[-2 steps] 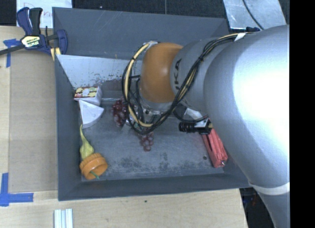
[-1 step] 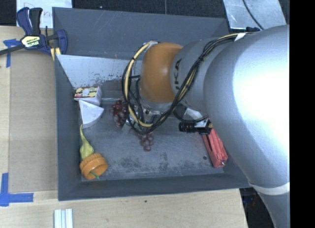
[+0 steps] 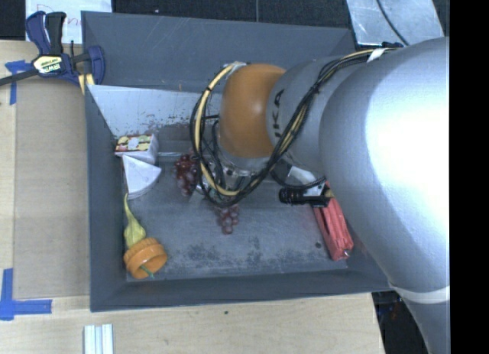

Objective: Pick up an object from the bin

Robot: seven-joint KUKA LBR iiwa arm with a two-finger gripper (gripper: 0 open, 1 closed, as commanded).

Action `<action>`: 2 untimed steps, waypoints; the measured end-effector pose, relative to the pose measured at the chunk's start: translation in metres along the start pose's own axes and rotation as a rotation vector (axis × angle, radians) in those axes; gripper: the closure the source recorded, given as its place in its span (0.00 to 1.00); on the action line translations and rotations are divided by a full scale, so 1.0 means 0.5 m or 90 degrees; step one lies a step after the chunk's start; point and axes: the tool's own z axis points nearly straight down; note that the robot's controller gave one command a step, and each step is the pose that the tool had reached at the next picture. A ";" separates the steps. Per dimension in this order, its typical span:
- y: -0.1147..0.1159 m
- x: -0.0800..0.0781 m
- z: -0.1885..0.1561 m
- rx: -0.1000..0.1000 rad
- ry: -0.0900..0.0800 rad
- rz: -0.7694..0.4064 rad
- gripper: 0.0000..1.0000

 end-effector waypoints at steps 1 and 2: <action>-0.003 0.001 -0.035 0.003 0.002 0.000 1.00; 0.001 -0.003 -0.087 -0.001 -0.002 -0.001 1.00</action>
Offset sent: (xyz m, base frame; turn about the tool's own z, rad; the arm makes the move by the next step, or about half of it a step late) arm -0.0009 -0.0001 0.0092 -0.0002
